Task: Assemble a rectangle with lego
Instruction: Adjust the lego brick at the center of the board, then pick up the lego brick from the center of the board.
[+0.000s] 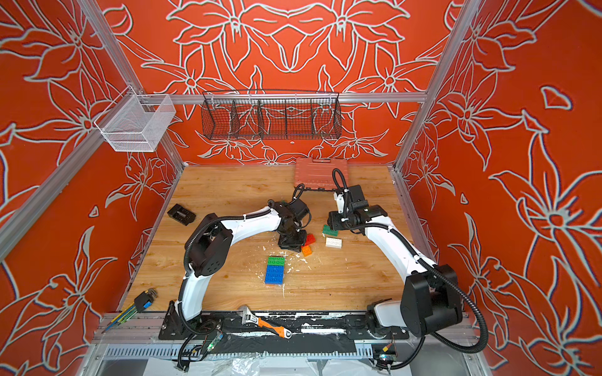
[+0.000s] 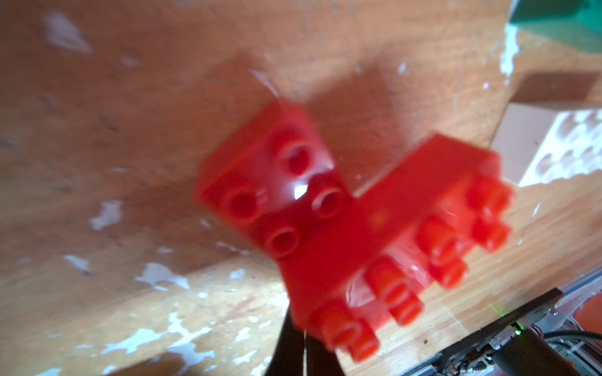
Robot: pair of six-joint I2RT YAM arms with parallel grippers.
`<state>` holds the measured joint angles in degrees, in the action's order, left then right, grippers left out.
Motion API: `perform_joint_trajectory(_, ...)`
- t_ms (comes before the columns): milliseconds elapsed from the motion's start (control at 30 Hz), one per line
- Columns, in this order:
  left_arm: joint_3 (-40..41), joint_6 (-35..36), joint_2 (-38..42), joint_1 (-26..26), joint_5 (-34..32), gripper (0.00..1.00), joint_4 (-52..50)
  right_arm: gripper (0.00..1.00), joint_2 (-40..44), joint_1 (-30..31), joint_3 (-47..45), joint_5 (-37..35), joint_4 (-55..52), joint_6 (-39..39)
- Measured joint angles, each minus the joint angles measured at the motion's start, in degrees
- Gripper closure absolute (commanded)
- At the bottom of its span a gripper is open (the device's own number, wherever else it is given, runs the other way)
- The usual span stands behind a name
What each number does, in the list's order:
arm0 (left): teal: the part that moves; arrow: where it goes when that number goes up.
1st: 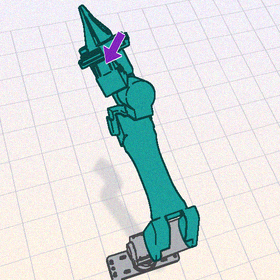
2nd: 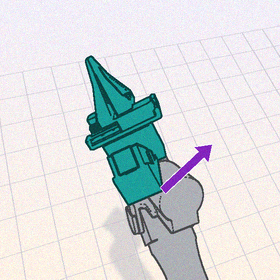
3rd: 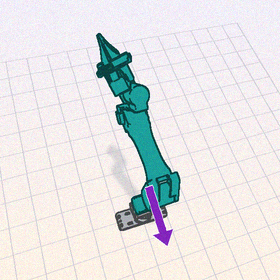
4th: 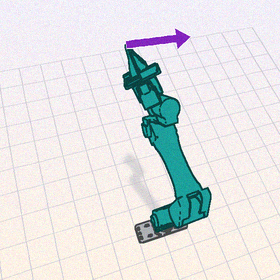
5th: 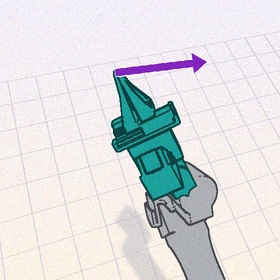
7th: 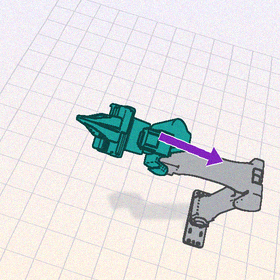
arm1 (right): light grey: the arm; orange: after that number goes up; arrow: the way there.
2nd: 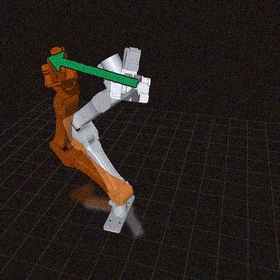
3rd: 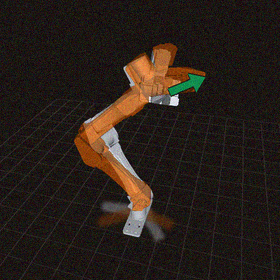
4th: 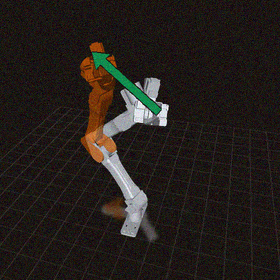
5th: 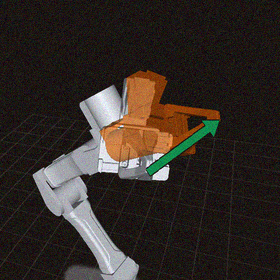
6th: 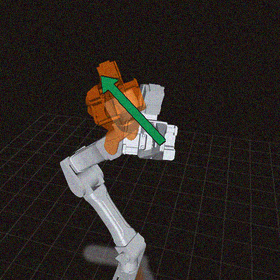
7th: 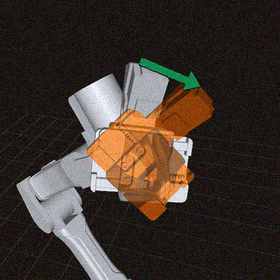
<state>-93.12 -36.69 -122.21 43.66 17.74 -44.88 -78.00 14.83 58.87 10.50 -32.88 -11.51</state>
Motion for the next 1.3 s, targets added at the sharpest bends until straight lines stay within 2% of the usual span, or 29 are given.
perform_joint_trajectory(300, 1.05, -0.42, 1.27, 0.48, -2.69, 0.97, -0.90, 0.31, -3.37, -0.26, -0.48, -2.14, -0.11, -2.49)
perform_joint_trajectory(600, 6.05, 2.67, 9.35, -4.63, -2.05, 0.97, -1.03, 0.28, -7.58, -0.26, 0.74, -5.33, -5.75, -0.66)
perform_joint_trajectory(933, 5.79, 4.55, 7.08, -5.44, 1.53, 0.98, 0.46, 0.27, -8.41, 0.57, 1.07, -5.16, -7.15, -0.15)
perform_joint_trajectory(1300, 5.66, 4.28, 4.09, -5.40, 1.90, 1.00, 1.14, 0.27, -9.57, 1.42, 1.09, -5.18, -7.21, 0.00)
